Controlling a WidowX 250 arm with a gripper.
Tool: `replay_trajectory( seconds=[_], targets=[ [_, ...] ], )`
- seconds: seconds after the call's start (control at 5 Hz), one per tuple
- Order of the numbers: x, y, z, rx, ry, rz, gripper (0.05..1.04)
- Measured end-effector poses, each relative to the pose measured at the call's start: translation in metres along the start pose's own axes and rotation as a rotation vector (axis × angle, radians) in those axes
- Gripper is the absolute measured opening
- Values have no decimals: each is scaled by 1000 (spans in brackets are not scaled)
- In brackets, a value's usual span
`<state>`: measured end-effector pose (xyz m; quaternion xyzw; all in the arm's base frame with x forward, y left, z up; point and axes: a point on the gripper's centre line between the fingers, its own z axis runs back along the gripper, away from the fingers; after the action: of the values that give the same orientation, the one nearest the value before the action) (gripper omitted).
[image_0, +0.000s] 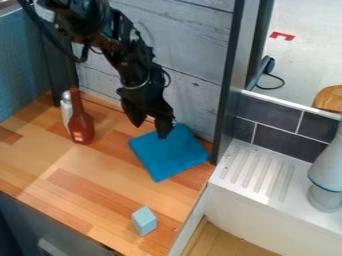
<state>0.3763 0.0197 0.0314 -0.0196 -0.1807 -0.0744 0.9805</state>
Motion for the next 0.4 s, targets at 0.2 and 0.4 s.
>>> replay_trajectory(
  seconds=[0.2,0.4],
  targets=[
    [-7,0,-14,5,-9,11,1000],
    [-7,0,-22,5,-14,20,1000]
  ],
)
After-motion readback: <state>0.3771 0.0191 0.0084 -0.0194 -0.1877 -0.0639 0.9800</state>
